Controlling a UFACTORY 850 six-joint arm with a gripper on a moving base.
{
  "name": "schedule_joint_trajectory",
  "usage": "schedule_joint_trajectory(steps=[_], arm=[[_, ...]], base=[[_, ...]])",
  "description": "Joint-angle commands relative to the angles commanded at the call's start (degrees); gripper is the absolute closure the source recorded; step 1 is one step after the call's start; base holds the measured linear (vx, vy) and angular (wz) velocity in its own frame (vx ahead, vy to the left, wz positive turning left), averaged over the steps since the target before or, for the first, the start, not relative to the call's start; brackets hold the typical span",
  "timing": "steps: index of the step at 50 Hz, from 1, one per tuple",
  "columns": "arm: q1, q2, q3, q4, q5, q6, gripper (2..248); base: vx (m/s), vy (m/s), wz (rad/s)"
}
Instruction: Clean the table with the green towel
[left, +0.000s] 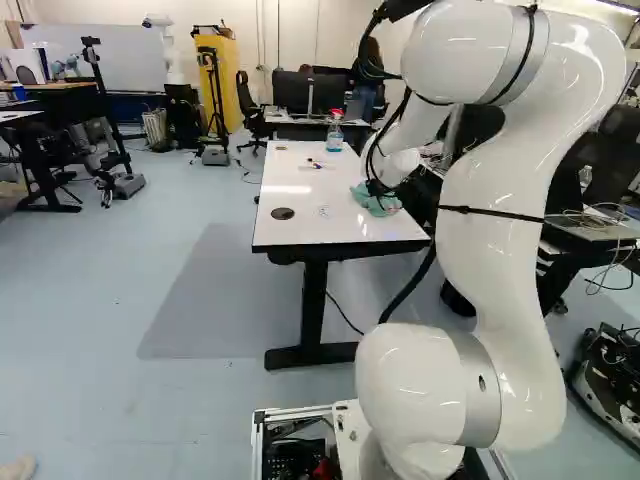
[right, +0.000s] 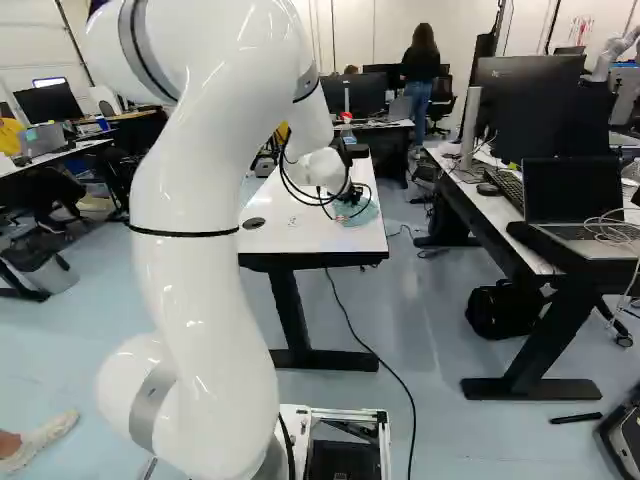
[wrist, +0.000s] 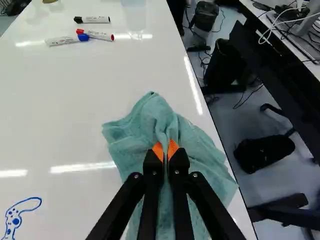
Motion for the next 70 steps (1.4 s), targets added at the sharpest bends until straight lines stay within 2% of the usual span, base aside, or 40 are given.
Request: schedule_joint_trajectory(steps=[15, 31, 53, 70], arm=[[1.7, -2.5, -3.3, 0.0, 0.0, 0.0, 220], [4.0, -2.6, -3.4, 0.0, 0.0, 0.0, 220], [6.9, 0.5, 0.7, 0.0, 0.0, 0.0, 220], [7.2, 4.5, 5.8, 0.0, 0.0, 0.0, 220]], base=[[0.0, 0.0, 0.0], [0.0, 0.0, 0.0], [0.0, 0.0, 0.0], [0.0, 0.0, 0.0]])
